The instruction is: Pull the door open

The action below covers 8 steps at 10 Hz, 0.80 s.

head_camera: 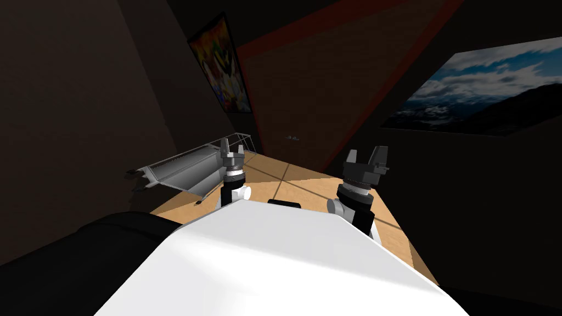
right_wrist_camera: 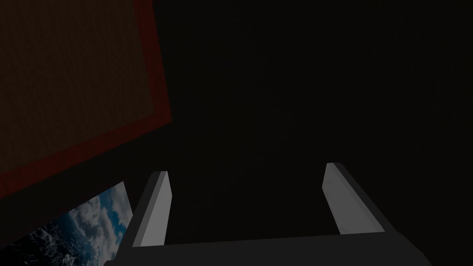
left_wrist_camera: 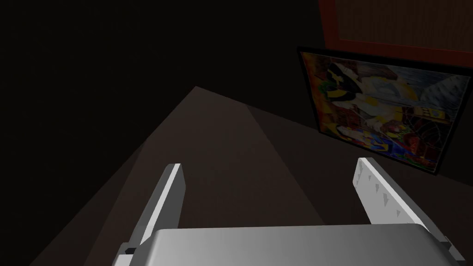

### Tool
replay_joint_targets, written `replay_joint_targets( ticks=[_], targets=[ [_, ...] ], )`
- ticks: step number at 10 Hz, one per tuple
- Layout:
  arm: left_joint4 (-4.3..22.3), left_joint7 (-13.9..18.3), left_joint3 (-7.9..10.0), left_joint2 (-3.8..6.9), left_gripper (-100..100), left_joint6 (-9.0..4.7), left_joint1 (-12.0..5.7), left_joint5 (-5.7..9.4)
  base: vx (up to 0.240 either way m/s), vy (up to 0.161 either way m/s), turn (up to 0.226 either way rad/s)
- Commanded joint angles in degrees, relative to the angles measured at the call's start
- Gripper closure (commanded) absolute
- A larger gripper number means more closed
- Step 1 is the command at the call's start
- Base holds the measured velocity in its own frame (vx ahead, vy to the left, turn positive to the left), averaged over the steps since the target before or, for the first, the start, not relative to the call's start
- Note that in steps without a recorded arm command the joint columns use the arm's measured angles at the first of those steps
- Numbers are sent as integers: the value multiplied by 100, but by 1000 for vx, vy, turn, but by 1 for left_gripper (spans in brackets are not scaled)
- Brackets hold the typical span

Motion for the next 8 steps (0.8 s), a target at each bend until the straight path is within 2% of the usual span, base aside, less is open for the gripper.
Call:
replay_joint_targets(
  ticks=[1, 4, 8],
  targets=[
    [179, 26, 11, 74, -100, -39, -49, 9, 71, -47, -28],
    [565, 83, 36, 208, -100, -122, -153, 27, 166, 0, -84],
    [909, 134, 57, 314, -100, -195, -246, 44, 104, -6, -45]
  ],
)
